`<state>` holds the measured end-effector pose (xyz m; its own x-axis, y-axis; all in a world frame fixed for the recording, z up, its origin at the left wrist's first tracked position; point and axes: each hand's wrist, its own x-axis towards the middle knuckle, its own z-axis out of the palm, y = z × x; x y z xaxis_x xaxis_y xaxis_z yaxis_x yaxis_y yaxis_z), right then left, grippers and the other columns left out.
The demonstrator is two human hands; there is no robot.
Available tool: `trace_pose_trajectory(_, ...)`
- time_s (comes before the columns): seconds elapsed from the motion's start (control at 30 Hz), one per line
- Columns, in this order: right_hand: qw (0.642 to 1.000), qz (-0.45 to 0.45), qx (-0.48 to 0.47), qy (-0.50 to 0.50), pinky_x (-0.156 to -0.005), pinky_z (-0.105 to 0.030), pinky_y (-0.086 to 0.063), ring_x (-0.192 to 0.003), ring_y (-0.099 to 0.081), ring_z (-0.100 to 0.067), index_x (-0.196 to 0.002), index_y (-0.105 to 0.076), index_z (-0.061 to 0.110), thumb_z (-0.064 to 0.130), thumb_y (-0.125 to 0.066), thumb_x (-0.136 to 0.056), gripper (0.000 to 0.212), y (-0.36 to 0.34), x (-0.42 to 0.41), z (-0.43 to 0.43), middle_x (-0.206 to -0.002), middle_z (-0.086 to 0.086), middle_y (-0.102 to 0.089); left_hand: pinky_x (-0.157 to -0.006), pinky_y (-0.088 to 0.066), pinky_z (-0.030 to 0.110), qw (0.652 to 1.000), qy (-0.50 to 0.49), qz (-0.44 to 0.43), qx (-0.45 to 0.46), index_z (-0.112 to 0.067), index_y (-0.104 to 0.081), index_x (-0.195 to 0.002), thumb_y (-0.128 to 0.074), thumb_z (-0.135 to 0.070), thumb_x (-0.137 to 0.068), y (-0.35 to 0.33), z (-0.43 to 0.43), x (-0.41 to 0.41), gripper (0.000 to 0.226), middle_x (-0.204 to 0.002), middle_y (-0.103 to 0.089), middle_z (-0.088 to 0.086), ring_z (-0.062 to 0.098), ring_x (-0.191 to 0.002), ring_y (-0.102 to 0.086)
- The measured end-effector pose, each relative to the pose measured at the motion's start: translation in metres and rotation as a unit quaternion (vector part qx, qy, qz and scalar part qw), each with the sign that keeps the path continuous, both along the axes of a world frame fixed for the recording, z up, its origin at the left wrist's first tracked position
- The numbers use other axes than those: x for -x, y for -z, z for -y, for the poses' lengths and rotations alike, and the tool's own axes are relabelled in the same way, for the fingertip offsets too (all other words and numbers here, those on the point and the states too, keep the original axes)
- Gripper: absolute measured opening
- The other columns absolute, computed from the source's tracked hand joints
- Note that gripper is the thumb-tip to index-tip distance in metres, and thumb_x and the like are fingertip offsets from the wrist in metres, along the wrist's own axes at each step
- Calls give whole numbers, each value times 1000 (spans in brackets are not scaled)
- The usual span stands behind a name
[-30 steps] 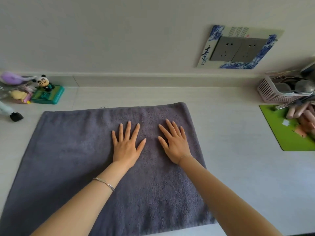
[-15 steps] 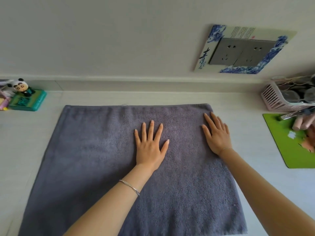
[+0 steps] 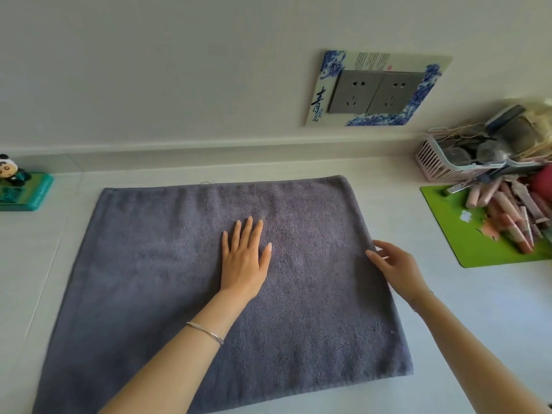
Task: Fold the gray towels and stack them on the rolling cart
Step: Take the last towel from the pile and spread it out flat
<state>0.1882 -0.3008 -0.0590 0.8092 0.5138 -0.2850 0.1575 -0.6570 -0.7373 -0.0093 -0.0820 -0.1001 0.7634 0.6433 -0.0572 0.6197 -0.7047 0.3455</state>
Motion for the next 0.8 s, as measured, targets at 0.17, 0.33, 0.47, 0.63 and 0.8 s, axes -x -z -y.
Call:
trace_pose_trajectory(0.17,988,-151,-20,-33,-77,-25,-55,-92,-69,-17,-113,-66,14,28,-60,-91,26,-23,11,8,-102,-2,-73,-114,15,37,1000,1,22,11,-24,-9,-151,6,-62,-83,-2,11,39,80,-159,-7,-2,17,-147,2)
trace_pose_trajectory(0.33,948,-272,-157,-48,-78,-26,-56,-104,-66,-23,-123,-59,15,13,-51,-95,29,-70,32,-15,-114,-7,-69,-113,13,44,998,-59,20,-11,-24,-15,-151,-1,-58,-86,-11,-7,97,74,-159,-13,-1,20,-147,0)
trace_pose_trajectory(0.47,926,-303,-206,-91,-79,-27,-56,-107,-65,-23,-125,-57,21,14,-48,-95,33,-105,64,-46,-117,-5,-68,-115,7,49,989,-147,14,7,-23,-26,-149,-22,-46,-100,-11,-39,156,54,-158,-18,-1,21,-147,-3)
trace_pose_trajectory(0.63,932,-251,-210,-156,-77,-12,-51,-101,-64,-1,-125,-54,32,16,-47,-97,33,-129,126,-100,-114,14,-67,-116,-7,46,976,-173,118,57,-18,-47,-138,-20,-44,-94,-5,-64,223,58,-147,-42,3,24,-143,-24)
trace_pose_trajectory(0.8,933,-228,-218,-175,-65,-1,-43,-78,-60,17,-127,-48,33,18,-49,-96,35,-125,186,-161,-104,20,-61,-110,-17,19,887,-217,287,287,-14,-41,-140,-25,-37,-101,-19,-65,249,48,-146,-40,1,10,-137,-30)
